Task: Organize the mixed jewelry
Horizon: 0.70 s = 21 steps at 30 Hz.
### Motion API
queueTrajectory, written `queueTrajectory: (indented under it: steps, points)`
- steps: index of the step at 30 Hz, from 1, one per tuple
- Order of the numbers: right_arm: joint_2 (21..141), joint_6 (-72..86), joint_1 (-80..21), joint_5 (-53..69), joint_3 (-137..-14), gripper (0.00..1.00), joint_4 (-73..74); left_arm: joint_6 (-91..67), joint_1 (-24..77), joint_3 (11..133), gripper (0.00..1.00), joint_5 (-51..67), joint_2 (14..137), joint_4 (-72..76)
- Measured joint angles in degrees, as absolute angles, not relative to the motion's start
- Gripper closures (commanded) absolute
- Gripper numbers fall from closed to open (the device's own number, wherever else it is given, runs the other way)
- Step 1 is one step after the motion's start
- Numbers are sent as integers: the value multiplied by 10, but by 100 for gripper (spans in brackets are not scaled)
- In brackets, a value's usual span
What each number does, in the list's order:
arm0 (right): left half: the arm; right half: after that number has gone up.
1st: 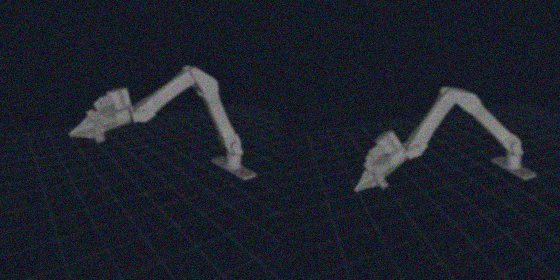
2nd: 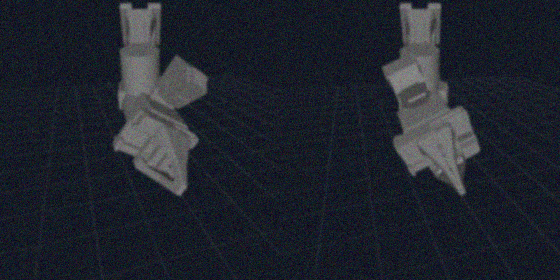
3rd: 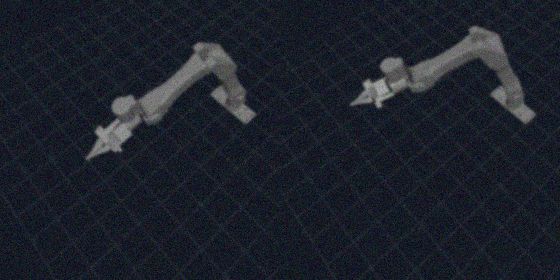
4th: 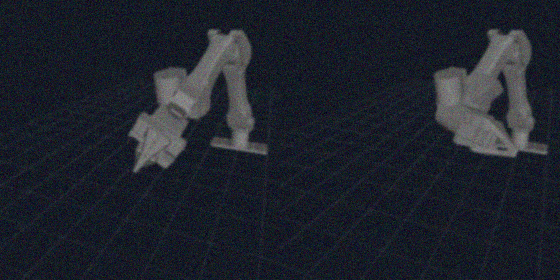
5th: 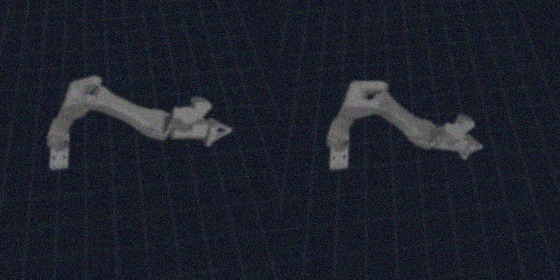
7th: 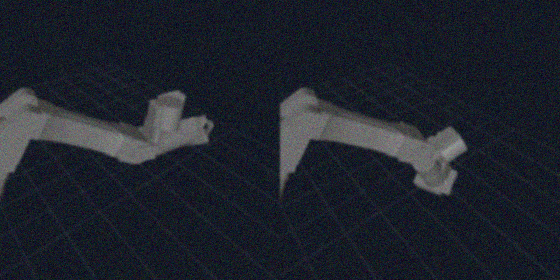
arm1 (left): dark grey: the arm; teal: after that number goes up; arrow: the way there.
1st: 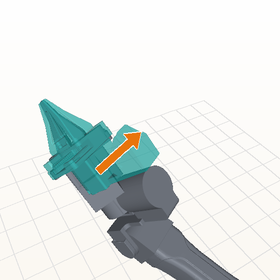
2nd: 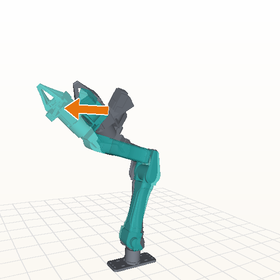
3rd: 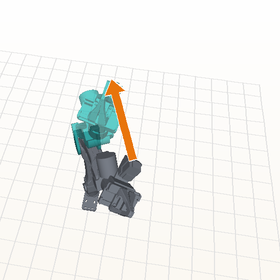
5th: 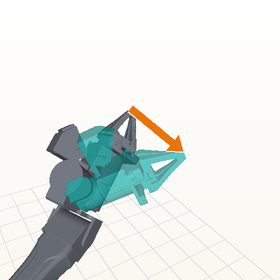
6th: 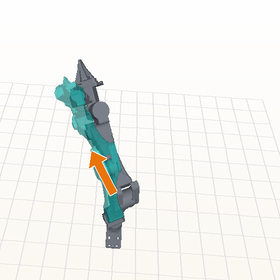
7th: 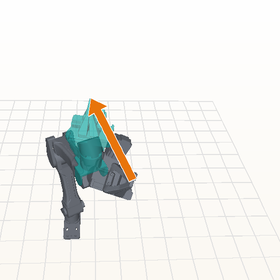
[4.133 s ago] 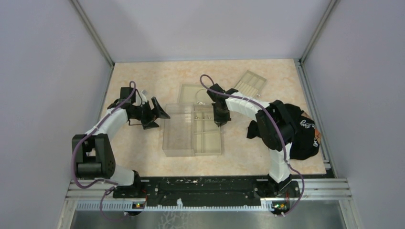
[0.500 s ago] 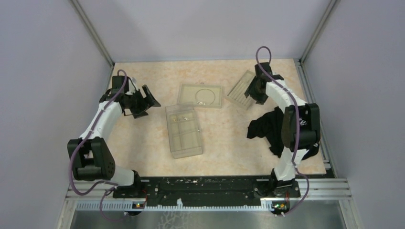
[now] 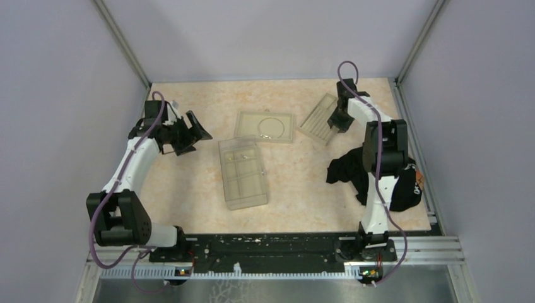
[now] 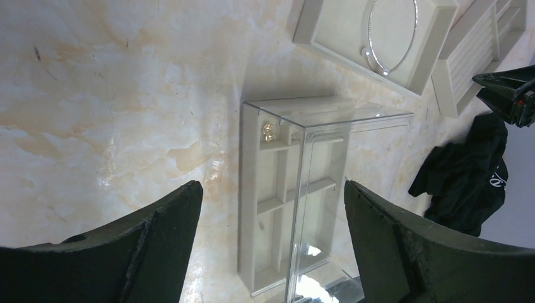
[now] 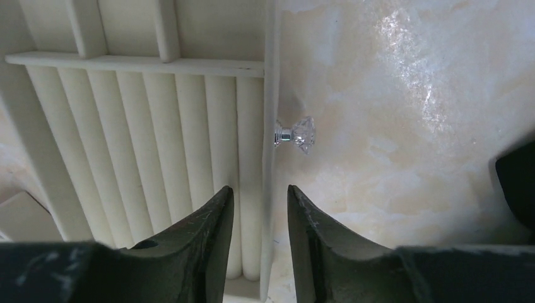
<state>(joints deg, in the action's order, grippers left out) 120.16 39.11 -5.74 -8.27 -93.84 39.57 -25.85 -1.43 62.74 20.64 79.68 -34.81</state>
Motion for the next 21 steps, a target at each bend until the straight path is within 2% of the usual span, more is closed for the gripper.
queueTrajectory:
  steps: [6,7,15,21]
  points:
    - [1204,406,-45,-67,-925,92,379,-259,-14,617,11,208,789,-347]
    - [1203,407,-43,-64,-920,100,373,-259,-14,615,11,209,789,-347]
    - [1172,380,-42,-54,-873,100,340,-258,-14,611,11,215,789,-346]
    - [1054,334,-44,-41,-774,100,343,-258,-14,611,11,227,794,-343]
